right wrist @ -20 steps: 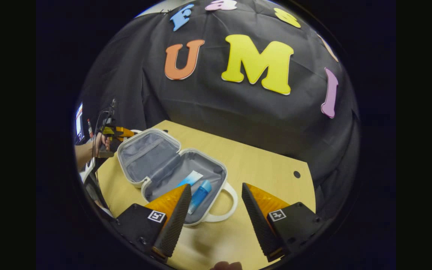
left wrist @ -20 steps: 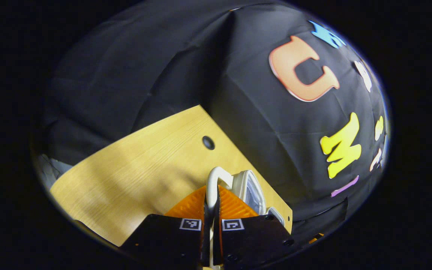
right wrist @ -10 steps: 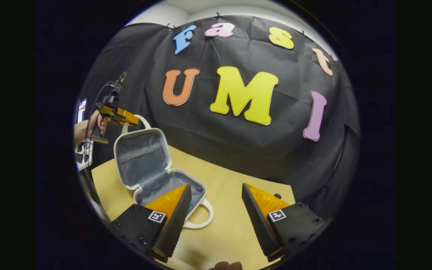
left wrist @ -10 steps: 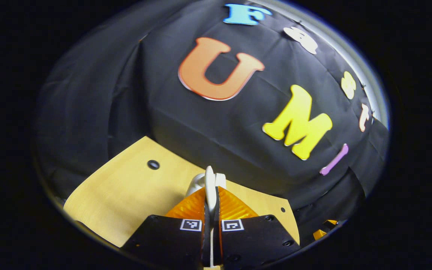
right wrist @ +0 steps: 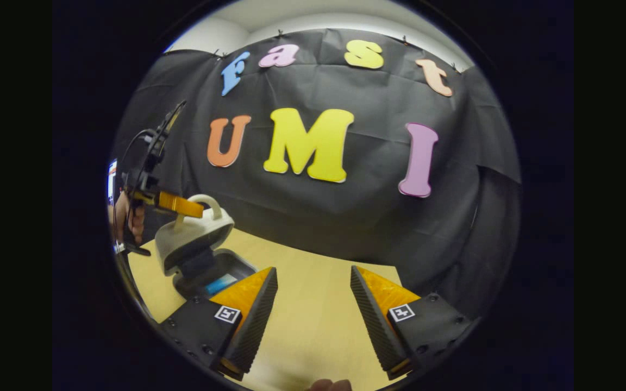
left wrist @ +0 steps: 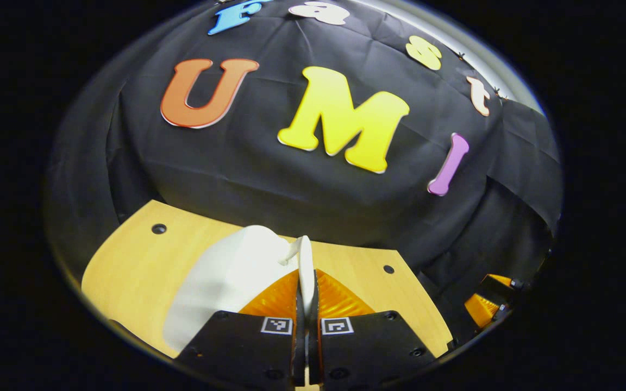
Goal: First open the suitcase, pack the skin care products into it, and then close the suitcase.
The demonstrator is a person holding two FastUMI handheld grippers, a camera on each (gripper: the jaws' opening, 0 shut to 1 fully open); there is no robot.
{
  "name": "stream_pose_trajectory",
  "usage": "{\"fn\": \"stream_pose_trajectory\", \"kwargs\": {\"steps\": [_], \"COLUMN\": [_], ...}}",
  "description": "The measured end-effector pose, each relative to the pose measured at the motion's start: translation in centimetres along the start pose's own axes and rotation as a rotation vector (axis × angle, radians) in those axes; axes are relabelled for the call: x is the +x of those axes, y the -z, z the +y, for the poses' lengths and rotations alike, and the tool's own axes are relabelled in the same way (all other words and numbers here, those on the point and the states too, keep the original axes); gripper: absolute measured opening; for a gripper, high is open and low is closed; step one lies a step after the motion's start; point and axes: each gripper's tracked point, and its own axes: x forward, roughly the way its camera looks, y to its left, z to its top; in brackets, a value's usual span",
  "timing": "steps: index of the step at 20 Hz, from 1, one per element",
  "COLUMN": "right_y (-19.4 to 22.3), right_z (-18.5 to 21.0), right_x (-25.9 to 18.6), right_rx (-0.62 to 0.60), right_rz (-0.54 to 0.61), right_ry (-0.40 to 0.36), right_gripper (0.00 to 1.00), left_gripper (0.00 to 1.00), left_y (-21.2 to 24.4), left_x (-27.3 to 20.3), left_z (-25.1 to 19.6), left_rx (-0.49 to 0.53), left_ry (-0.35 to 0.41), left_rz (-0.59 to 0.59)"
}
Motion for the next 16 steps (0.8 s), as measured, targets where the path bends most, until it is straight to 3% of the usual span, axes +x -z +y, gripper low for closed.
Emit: {"fn": "stream_pose_trajectory", "kwargs": {"steps": [7,13,16], "right_y": [3.6,4.9,5.1], "right_z": [-6.7,-8.2,-8.7], "right_x": [-0.9,-1.6,-1.8], "right_rx": [0.012,-0.017,-0.027], "right_rz": [0.077,0.129,0.139], "right_ry": [0.070,0.075,0.076], "right_gripper": [0.81,0.81,0.80], "left_gripper": [0.05,0.06,0.06], "left_y": [7.6,13.1,15.7], "left_x": [5.0,8.1,9.2], "left_z": [-4.6,-5.2,-5.2], "left_rx": [0.121,0.247,0.244], "left_ry": [0.008,-0.067,-0.084], "left_rz": [0.099,0.145,0.188]}}
